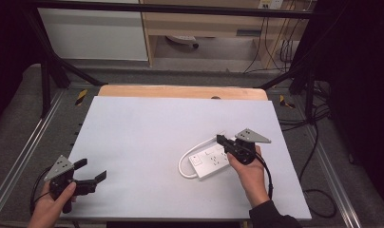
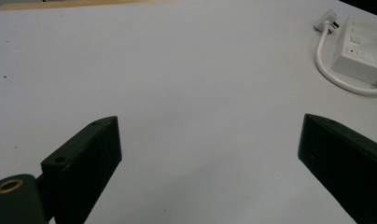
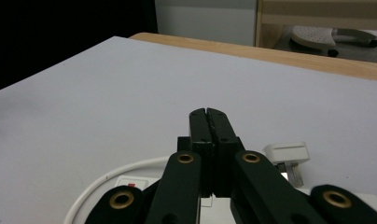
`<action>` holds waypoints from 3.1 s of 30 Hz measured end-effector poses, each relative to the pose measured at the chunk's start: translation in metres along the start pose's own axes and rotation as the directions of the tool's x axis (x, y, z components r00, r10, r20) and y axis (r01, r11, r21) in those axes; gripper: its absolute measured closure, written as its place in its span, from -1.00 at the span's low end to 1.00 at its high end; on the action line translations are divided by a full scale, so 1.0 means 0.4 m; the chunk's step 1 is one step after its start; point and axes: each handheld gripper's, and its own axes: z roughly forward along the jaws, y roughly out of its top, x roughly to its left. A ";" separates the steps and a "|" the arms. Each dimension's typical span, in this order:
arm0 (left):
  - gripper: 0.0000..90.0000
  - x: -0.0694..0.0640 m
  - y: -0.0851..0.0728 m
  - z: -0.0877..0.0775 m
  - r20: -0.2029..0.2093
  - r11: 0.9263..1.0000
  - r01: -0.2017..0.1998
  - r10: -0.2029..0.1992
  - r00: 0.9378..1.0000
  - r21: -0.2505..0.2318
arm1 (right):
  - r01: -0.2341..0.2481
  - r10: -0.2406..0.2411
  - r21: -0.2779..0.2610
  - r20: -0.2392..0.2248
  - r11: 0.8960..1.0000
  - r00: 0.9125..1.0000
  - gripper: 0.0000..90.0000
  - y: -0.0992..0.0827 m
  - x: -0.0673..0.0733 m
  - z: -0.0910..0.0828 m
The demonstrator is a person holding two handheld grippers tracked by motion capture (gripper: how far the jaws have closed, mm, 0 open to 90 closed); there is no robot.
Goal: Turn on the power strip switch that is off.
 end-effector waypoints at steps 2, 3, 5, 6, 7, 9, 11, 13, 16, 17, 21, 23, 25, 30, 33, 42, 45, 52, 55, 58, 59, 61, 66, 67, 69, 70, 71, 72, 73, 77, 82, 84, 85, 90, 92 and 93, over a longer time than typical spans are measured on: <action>-0.86 0.000 0.000 0.000 0.001 1.000 0.001 -0.001 1.000 0.001 | -0.006 0.006 0.010 0.002 1.000 1.000 1.00 -0.005 -0.001 0.004; -0.86 0.000 0.000 -0.001 0.003 1.000 0.000 0.000 1.000 0.000 | -0.007 0.007 0.011 0.001 1.000 1.000 1.00 -0.006 -0.002 0.006; -0.86 0.000 0.000 0.000 0.002 1.000 -0.001 0.001 1.000 -0.001 | -0.011 0.011 0.016 0.001 1.000 1.000 1.00 -0.009 -0.002 0.009; -0.86 0.000 0.000 0.000 0.001 1.000 -0.001 0.001 1.000 -0.001 | -0.015 0.015 0.018 -0.001 1.000 1.000 1.00 -0.011 -0.002 0.010; -0.86 0.000 0.000 -0.001 0.001 1.000 -0.002 0.002 1.000 0.000 | -0.010 0.010 0.019 0.001 1.000 1.000 1.00 -0.012 -0.002 0.012; -0.86 0.000 0.000 -0.001 0.000 1.000 -0.002 0.002 1.000 -0.001 | -0.013 0.013 0.029 0.000 1.000 1.000 1.00 -0.016 -0.002 0.016; -0.86 0.000 0.000 -0.001 0.001 1.000 0.000 0.000 1.000 0.000 | -0.013 0.013 0.036 0.001 0.999 1.000 1.00 -0.020 -0.002 0.019; -0.86 0.000 0.000 -0.001 0.001 1.000 -0.002 0.002 1.000 0.000 | -0.017 0.017 0.040 0.002 0.999 1.000 1.00 -0.022 -0.003 0.021; -0.86 0.000 0.001 -0.001 0.001 1.000 -0.004 0.004 1.000 -0.001 | -0.025 0.024 0.046 0.003 0.999 1.000 1.00 -0.026 -0.006 0.025; -0.86 0.000 0.001 -0.001 0.001 1.000 -0.004 0.004 1.000 -0.001 | -0.029 0.029 0.051 0.004 0.998 1.000 1.00 -0.028 -0.006 0.027; -0.86 -0.001 0.001 -0.001 0.003 1.000 -0.005 0.005 1.000 0.000 | -0.025 0.025 0.066 0.005 0.998 1.000 1.00 -0.034 -0.007 0.035; -0.86 -0.001 0.001 0.000 0.003 1.000 -0.004 0.004 1.000 -0.001 | -0.025 0.025 0.077 0.005 0.997 1.000 1.00 -0.037 -0.005 0.039; -0.86 -0.001 0.001 0.000 0.002 1.000 -0.005 0.005 1.000 0.000 | -0.022 0.022 0.086 0.005 0.996 1.000 1.00 -0.040 -0.003 0.044; -0.86 -0.001 0.001 0.000 0.003 1.000 -0.005 0.005 1.000 0.000 | -0.015 0.015 0.116 0.000 0.993 1.000 1.00 -0.052 0.005 0.056; -0.86 -0.001 0.001 0.000 0.005 1.000 -0.006 0.006 1.000 -0.001 | -0.012 0.012 0.133 -0.004 0.991 1.000 1.00 -0.060 0.008 0.063; -0.86 -0.002 0.002 0.001 0.005 1.000 -0.008 0.008 1.000 0.001 | -0.010 0.011 0.161 -0.009 0.987 1.000 1.00 -0.075 0.013 0.080; -0.86 -0.002 0.002 0.001 0.005 1.000 -0.008 0.008 1.000 0.001 | -0.005 0.007 0.166 -0.011 0.986 1.000 1.00 -0.079 0.018 0.086; -0.86 -0.002 0.002 0.001 0.007 1.000 -0.007 0.007 1.000 0.002 | 0.006 -0.002 0.186 -0.020 0.983 1.000 1.00 -0.086 0.028 0.095; -0.86 -0.002 0.002 0.001 0.006 1.000 -0.008 0.008 1.000 0.001 | 0.010 -0.006 0.191 -0.022 0.981 1.000 1.00 -0.089 0.030 0.099; -0.86 -0.002 0.002 0.001 0.005 1.000 -0.008 0.008 1.000 0.001 | 0.018 -0.013 0.193 -0.026 0.981 1.000 1.00 -0.090 0.031 0.102; -0.86 -0.002 0.002 0.001 0.006 1.000 -0.007 0.007 1.000 0.001 | 0.018 -0.013 0.196 -0.026 0.981 1.000 1.00 -0.090 0.032 0.103; -0.86 -0.002 0.002 0.002 0.008 1.000 -0.008 0.008 1.000 0.001 | 0.015 -0.011 0.196 -0.025 0.981 1.000 1.00 -0.092 0.033 0.104; -0.86 -0.001 0.001 0.002 0.009 1.000 -0.008 0.008 1.000 0.001 | 0.018 -0.013 0.193 -0.026 0.981 1.000 1.00 -0.093 0.034 0.106; -0.86 0.000 0.001 0.003 0.006 1.000 -0.006 0.006 1.000 0.001 | 0.013 -0.009 0.191 -0.026 0.981 1.000 1.00 -0.094 0.034 0.106; -0.86 0.001 0.001 0.003 0.005 1.000 -0.003 0.003 1.000 0.004 | 0.012 -0.008 0.188 -0.025 0.982 1.000 1.00 -0.095 0.034 0.106; -0.86 0.001 0.001 0.003 0.004 1.000 -0.004 0.004 1.000 0.003 | 0.009 -0.004 0.188 -0.024 0.982 1.000 1.00 -0.095 0.035 0.105; -0.86 0.001 0.001 0.002 0.004 1.000 -0.003 0.003 1.000 0.002 | 0.006 -0.001 0.187 -0.024 0.982 1.000 1.00 -0.096 0.035 0.105; -0.86 0.000 0.001 0.002 0.003 1.000 -0.003 0.003 1.000 0.002 | 0.003 0.001 0.187 -0.023 0.982 1.000 1.00 -0.096 0.035 0.105; -0.86 0.000 0.001 0.002 0.003 1.000 -0.007 0.007 1.000 0.002 | 0.005 -0.001 0.184 -0.022 0.983 1.000 1.00 -0.096 0.035 0.105; -0.86 -0.002 0.001 0.003 0.004 1.000 -0.010 0.010 1.000 0.005 | 0.002 0.002 0.181 -0.021 0.984 1.000 1.00 -0.098 0.035 0.105; -0.86 -0.001 0.001 0.004 0.004 1.000 -0.009 0.009 1.000 0.012 | -0.001 0.005 0.180 -0.024 0.984 1.000 1.00 -0.098 0.034 0.105; -0.86 0.000 0.000 0.004 0.005 1.000 -0.007 0.007 1.000 0.011 | -0.006 0.010 0.179 -0.023 0.984 1.000 1.00 -0.099 0.034 0.105; -0.86 0.000 0.000 0.004 0.004 1.000 -0.007 0.007 1.000 0.011 | -0.005 0.009 0.179 -0.023 0.984 1.000 1.00 -0.099 0.034 0.105; -0.86 -0.001 0.001 0.004 0.006 1.000 -0.011 0.011 1.000 0.008 | -0.006 0.010 0.176 -0.021 0.984 1.000 1.00 -0.100 0.034 0.105; -0.86 -0.001 0.001 0.004 0.005 1.000 -0.011 0.010 1.000 0.010 | -0.008 0.012 0.175 -0.022 0.984 1.000 1.00 -0.100 0.034 0.105; -0.86 -0.001 0.001 0.004 0.005 1.000 -0.010 0.010 1.000 0.010 | -0.011 0.015 0.175 -0.022 0.985 1.000 1.00 -0.100 0.033 0.105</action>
